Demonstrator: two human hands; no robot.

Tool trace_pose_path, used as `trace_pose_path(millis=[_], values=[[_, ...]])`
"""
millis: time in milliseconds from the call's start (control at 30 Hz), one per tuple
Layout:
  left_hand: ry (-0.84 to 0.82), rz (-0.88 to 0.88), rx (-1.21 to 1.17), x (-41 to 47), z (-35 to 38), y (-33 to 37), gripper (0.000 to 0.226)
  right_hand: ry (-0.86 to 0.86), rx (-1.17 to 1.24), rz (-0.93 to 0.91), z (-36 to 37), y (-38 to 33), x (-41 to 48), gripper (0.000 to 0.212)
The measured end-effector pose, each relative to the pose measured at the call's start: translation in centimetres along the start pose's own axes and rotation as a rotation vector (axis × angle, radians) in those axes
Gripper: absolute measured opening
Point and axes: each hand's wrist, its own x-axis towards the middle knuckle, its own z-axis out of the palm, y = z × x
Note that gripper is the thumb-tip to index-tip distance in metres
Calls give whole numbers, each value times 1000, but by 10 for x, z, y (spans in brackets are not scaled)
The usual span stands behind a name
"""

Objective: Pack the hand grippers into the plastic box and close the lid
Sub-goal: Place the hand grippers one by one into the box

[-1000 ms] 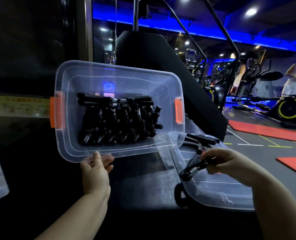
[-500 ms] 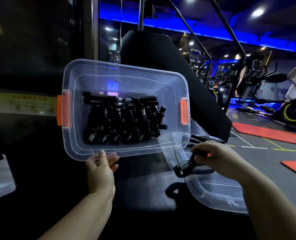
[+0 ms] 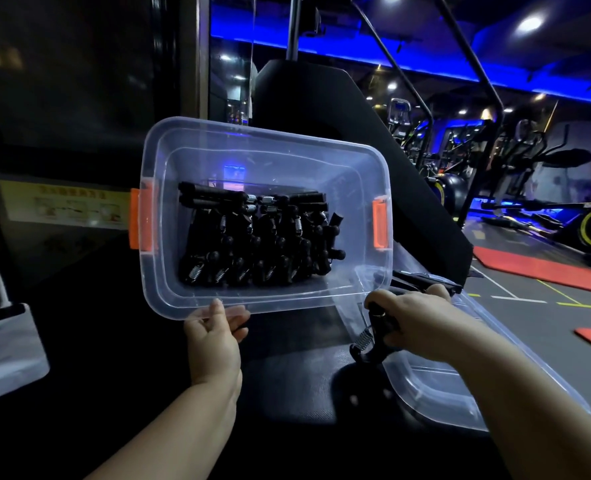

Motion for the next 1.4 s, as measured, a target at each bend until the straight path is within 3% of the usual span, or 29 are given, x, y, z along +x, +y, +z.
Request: trace_pose_path(millis=[233, 433, 600, 733, 967, 1267, 1400], values=[[6, -13, -11, -1, 1, 2, 12, -36, -104, -42, -10, -13, 4, 25], [2, -23, -16, -3, 1, 3, 12, -44, 58, -65, -35, -21, 9, 29], [-2, -32, -20, -3, 0, 4, 12, 171, 227, -134, -54, -22, 33, 44], [-6, -52, -49, -3, -1, 5, 12, 431, 271, -177, -70, -32, 61, 41], [-27, -32, -37, -3, -4, 4, 11, 697, 144, -159, -75, -56, 119, 28], [-3, -66, -60, -1, -1, 2, 11, 842, -80, -182, -54, -63, 194, 24], [1, -61, -35, 0, -2, 4, 9, 822, -107, -164, -47, -65, 216, 21]])
